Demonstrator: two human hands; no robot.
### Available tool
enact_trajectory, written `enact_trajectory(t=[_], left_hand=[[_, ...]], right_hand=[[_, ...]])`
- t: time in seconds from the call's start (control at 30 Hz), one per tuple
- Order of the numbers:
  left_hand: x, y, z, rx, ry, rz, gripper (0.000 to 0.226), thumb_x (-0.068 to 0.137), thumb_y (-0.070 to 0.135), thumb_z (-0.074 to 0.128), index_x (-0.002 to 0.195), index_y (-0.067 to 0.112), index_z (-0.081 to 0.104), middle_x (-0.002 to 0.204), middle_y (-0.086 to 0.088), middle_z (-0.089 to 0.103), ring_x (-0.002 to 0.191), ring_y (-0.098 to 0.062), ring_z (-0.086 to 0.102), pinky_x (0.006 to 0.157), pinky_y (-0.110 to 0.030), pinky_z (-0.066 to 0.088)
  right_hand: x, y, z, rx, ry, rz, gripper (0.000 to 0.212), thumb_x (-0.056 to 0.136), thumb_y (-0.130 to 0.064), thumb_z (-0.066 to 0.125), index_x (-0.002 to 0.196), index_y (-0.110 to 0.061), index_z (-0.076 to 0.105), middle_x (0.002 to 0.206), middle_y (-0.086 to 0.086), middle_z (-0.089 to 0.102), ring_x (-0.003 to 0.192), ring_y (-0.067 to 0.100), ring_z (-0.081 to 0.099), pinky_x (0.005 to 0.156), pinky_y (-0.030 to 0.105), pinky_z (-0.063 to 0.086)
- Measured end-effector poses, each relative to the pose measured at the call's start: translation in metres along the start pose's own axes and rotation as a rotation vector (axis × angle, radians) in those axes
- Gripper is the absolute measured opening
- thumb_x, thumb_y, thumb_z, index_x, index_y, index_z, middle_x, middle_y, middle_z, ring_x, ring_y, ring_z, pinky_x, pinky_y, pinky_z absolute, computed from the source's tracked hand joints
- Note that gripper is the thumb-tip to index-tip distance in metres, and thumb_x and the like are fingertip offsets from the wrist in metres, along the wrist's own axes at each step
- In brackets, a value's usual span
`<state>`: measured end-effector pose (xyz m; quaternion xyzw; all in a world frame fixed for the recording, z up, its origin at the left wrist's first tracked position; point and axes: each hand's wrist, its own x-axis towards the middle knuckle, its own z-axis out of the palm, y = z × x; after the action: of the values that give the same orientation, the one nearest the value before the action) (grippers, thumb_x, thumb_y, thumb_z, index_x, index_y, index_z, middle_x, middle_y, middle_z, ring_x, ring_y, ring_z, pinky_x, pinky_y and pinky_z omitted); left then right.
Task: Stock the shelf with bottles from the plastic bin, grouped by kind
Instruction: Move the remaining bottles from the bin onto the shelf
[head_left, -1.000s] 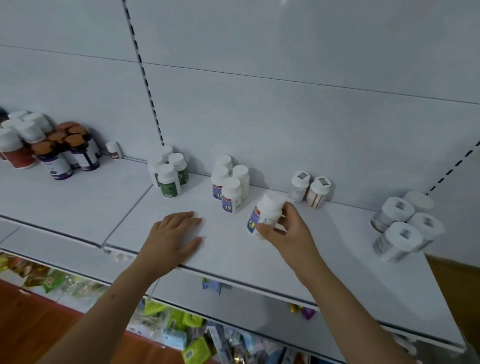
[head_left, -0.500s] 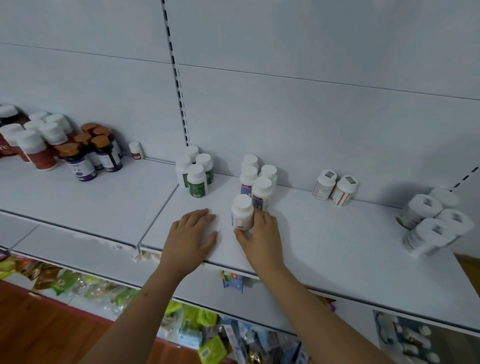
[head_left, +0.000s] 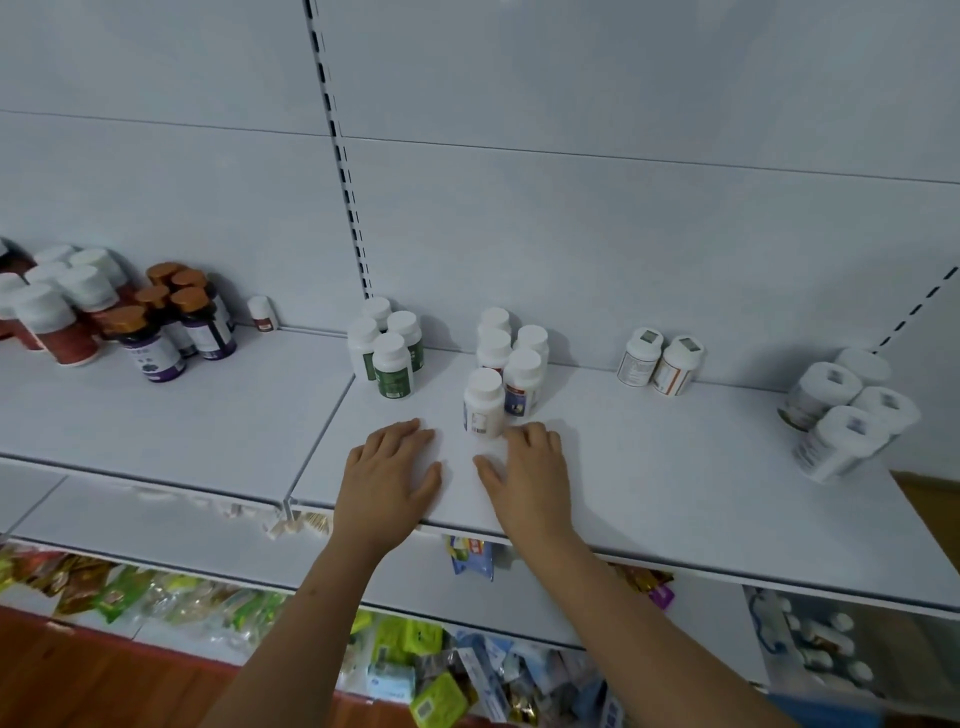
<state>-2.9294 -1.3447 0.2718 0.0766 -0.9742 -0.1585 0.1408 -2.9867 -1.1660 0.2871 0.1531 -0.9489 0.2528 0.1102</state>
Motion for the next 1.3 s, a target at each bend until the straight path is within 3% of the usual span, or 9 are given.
enact_trajectory(t=[0.17,0.3,0.4,0.53,0.7,0.87,0.97,1.1,1.3], left_hand=[[-0.009,0.003,0.0,-0.069,-0.008,-0.037,0.061,0.089,0.054,0.03,0.135,0.022,0.056,0.147,0.003,0.048,0.134,-0.021,0.043,0.107,-0.04,0.036],[-0.03,0.059,0.008,-0.327,0.03,-0.111,0.034,0.091,0.027,0.054,0.119,0.013,0.065,0.127,-0.003,0.06,0.121,-0.026,0.052,0.102,-0.038,0.041],[-0.046,0.13,0.02,-0.397,-0.002,0.058,0.031,0.089,0.027,0.052,0.116,0.018,0.064,0.119,0.005,0.06,0.109,-0.017,0.053,0.092,-0.03,0.045],[-0.068,0.225,0.039,-0.449,-0.126,0.336,0.029,0.092,0.027,0.052,0.118,0.023,0.063,0.117,0.012,0.057,0.106,-0.007,0.052,0.091,-0.016,0.04],[-0.104,0.342,0.065,-0.528,-0.283,0.568,0.028,0.095,0.024,0.05,0.119,0.026,0.064,0.115,0.015,0.06,0.104,0.0,0.055,0.092,-0.018,0.044],[-0.145,0.444,0.109,-0.519,-0.48,0.677,0.041,0.095,0.041,0.042,0.129,0.025,0.058,0.126,0.01,0.056,0.11,-0.006,0.056,0.093,-0.022,0.047],[-0.162,0.492,0.144,-0.487,-0.549,0.705,0.04,0.096,0.032,0.055,0.136,0.025,0.051,0.129,0.008,0.052,0.114,-0.009,0.052,0.094,-0.021,0.044],[-0.184,0.537,0.181,-0.421,-0.631,0.693,0.043,0.098,0.032,0.056,0.139,0.021,0.047,0.129,0.002,0.052,0.116,-0.014,0.05,0.094,-0.028,0.046],[-0.189,0.573,0.221,-0.348,-0.681,0.651,0.042,0.096,0.028,0.058,0.136,0.017,0.051,0.125,-0.003,0.055,0.115,-0.021,0.052,0.094,-0.035,0.047]], right_hand=[[-0.032,0.036,-0.025,0.075,-0.047,-0.063,0.042,0.093,-0.04,0.06,0.124,-0.013,0.06,0.127,0.002,0.055,0.117,0.02,0.048,0.099,0.031,0.042],[-0.051,0.077,-0.072,0.236,0.075,0.081,0.036,0.096,-0.034,0.059,0.127,-0.015,0.06,0.126,-0.001,0.056,0.114,0.013,0.046,0.098,0.026,0.042],[-0.069,0.109,-0.111,0.297,0.185,0.183,0.035,0.098,-0.034,0.055,0.129,-0.018,0.058,0.126,-0.004,0.056,0.117,0.01,0.045,0.098,0.021,0.037],[-0.101,0.16,-0.166,0.271,0.319,0.233,0.033,0.1,-0.038,0.05,0.127,-0.022,0.059,0.122,-0.008,0.058,0.115,0.007,0.047,0.097,0.02,0.039],[-0.16,0.247,-0.241,0.2,0.533,0.339,0.037,0.098,-0.041,0.048,0.119,-0.015,0.065,0.114,-0.005,0.064,0.107,0.007,0.055,0.093,0.024,0.045],[-0.234,0.335,-0.308,0.152,0.499,0.561,0.046,0.1,-0.044,0.048,0.137,-0.017,0.052,0.129,-0.005,0.056,0.119,0.007,0.048,0.099,0.022,0.038],[-0.27,0.382,-0.339,0.134,0.487,0.633,0.054,0.099,-0.048,0.045,0.142,-0.016,0.045,0.135,-0.001,0.052,0.123,0.011,0.046,0.102,0.025,0.038],[-0.307,0.435,-0.364,0.094,0.451,0.672,0.058,0.098,-0.052,0.044,0.143,-0.015,0.043,0.14,0.002,0.049,0.129,0.015,0.044,0.108,0.031,0.038],[-0.312,0.499,-0.364,0.05,0.284,0.667,0.059,0.1,-0.048,0.047,0.147,-0.015,0.037,0.147,0.002,0.043,0.134,0.016,0.038,0.106,0.021,0.028]])
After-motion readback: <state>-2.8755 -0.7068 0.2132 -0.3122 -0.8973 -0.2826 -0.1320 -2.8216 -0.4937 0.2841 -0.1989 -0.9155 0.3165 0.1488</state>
